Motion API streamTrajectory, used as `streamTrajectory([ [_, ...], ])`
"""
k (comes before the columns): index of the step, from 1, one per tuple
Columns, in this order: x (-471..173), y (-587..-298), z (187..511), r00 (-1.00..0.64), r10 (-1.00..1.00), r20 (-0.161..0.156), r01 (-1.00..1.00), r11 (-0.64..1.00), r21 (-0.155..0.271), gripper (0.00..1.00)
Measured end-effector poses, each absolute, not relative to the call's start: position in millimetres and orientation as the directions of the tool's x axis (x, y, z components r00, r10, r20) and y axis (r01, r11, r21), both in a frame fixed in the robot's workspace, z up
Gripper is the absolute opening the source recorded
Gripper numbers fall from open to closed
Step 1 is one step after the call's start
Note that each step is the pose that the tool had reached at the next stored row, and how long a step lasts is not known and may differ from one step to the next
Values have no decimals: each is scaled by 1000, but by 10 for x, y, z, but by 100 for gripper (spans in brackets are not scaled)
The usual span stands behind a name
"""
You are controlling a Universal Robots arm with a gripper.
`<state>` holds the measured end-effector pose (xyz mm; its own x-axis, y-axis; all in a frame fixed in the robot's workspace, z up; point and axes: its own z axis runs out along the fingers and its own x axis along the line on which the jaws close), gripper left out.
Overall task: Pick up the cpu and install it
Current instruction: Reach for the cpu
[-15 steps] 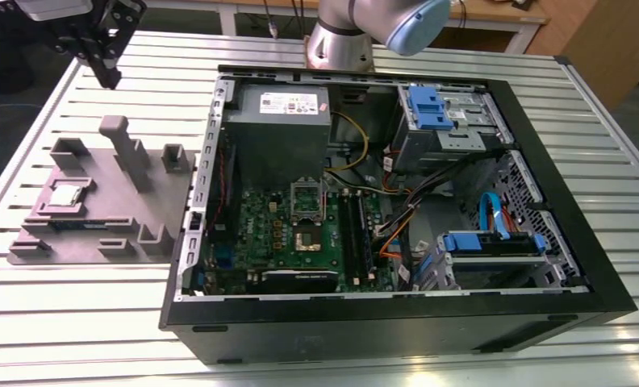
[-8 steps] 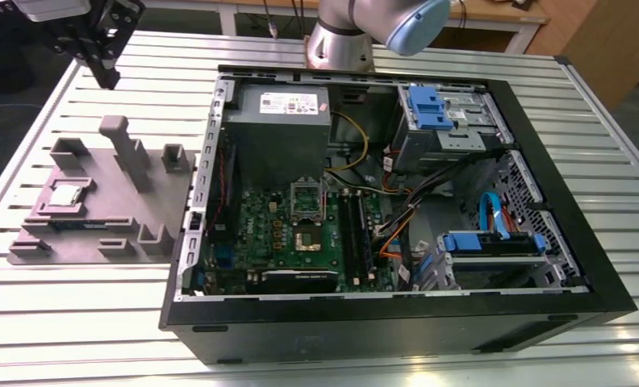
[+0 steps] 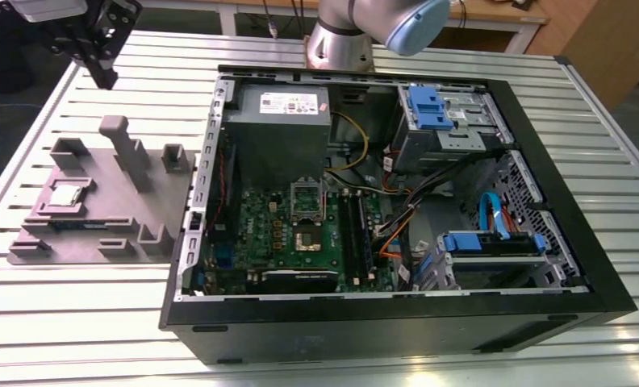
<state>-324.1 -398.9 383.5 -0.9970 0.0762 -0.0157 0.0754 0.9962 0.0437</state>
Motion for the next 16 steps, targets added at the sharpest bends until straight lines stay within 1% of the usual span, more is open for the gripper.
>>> streamTrajectory([
  [16, -3282, -3989, 3824, -997, 76, -13, 76, 996, 44, 10],
])
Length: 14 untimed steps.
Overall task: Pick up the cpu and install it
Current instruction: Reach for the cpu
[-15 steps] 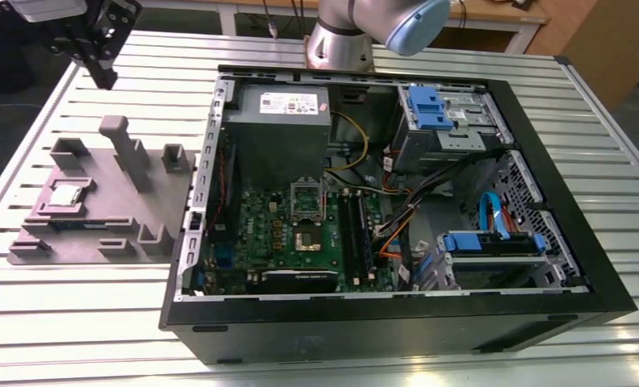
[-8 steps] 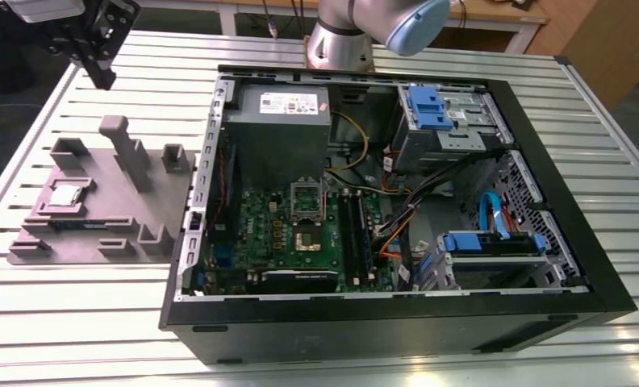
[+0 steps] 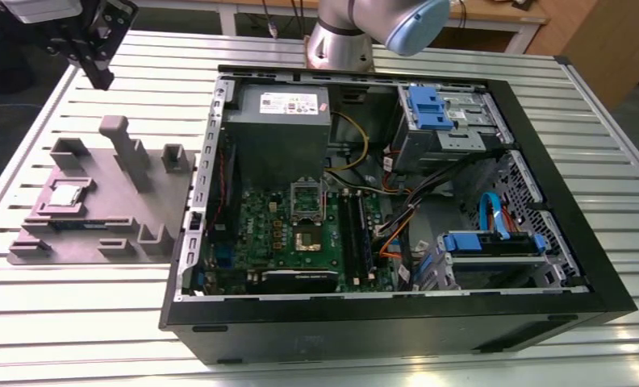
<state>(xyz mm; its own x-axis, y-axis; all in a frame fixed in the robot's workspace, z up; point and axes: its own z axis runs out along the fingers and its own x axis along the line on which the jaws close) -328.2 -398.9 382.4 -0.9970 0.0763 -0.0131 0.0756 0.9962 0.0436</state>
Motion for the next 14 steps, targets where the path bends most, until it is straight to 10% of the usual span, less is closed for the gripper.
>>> streamTrajectory([
  [14, -3322, -3990, 3813, -997, 76, -11, 76, 996, 43, 10],
])
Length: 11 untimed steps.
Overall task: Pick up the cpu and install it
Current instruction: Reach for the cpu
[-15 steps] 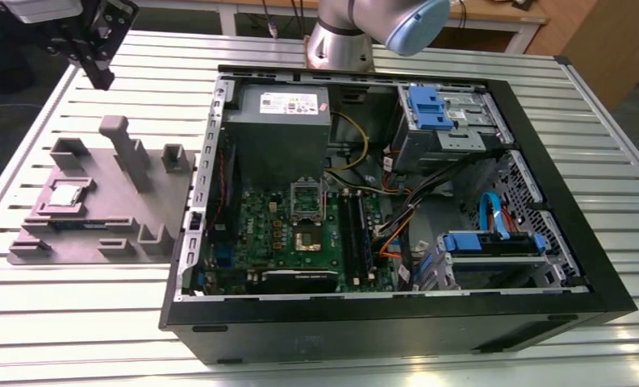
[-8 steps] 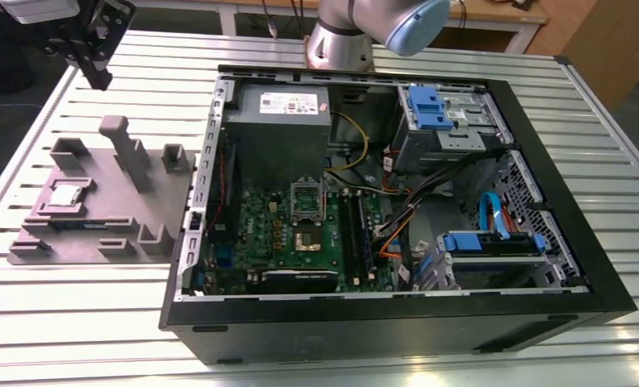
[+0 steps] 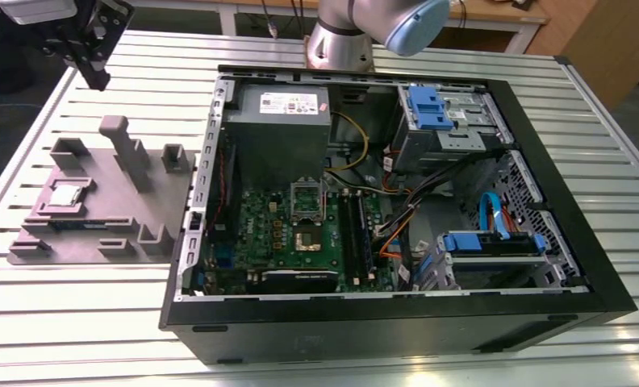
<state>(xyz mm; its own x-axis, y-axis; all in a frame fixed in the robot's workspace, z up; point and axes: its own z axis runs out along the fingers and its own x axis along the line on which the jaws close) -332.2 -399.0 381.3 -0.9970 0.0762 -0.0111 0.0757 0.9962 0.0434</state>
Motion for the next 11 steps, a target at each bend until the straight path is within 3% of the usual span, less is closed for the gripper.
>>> streamTrajectory([
  [11, -3349, -3990, 3806, -997, 76, -10, 76, 996, 43, 10],
])
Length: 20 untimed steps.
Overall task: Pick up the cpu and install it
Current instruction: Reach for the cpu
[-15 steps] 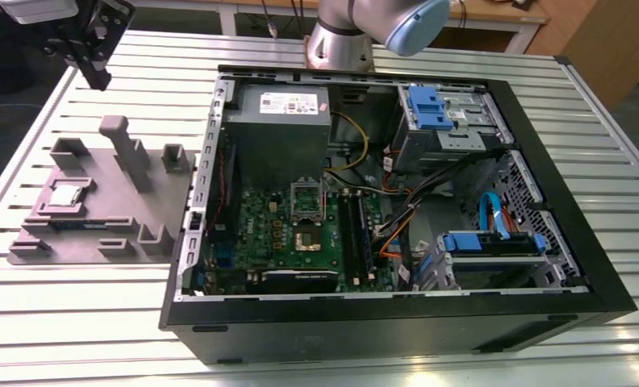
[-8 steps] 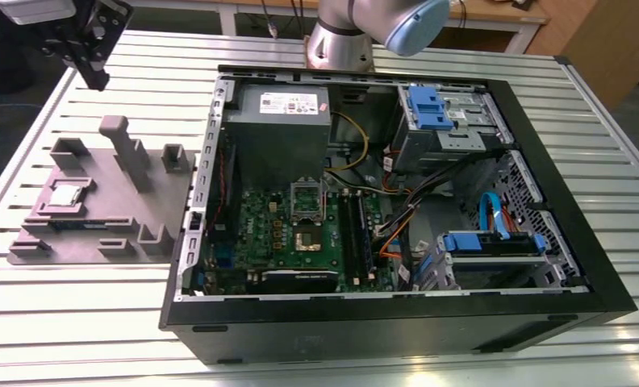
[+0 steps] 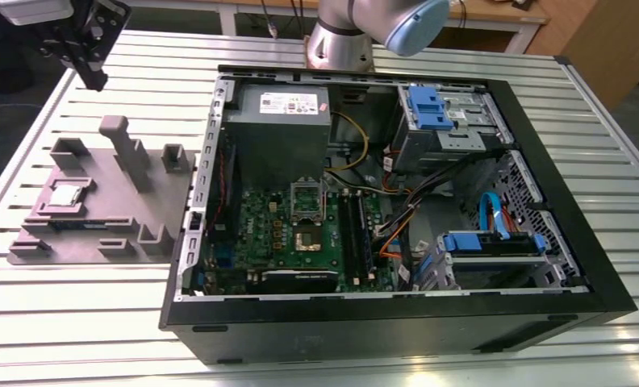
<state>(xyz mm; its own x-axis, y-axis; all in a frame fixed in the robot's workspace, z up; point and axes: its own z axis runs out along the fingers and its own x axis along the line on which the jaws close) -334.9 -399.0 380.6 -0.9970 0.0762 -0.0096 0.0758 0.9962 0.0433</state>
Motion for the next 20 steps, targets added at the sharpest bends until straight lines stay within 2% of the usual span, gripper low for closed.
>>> streamTrajectory([
  [20, -3398, -3990, 3792, -997, 76, -7, 76, 996, 43, 10],
])
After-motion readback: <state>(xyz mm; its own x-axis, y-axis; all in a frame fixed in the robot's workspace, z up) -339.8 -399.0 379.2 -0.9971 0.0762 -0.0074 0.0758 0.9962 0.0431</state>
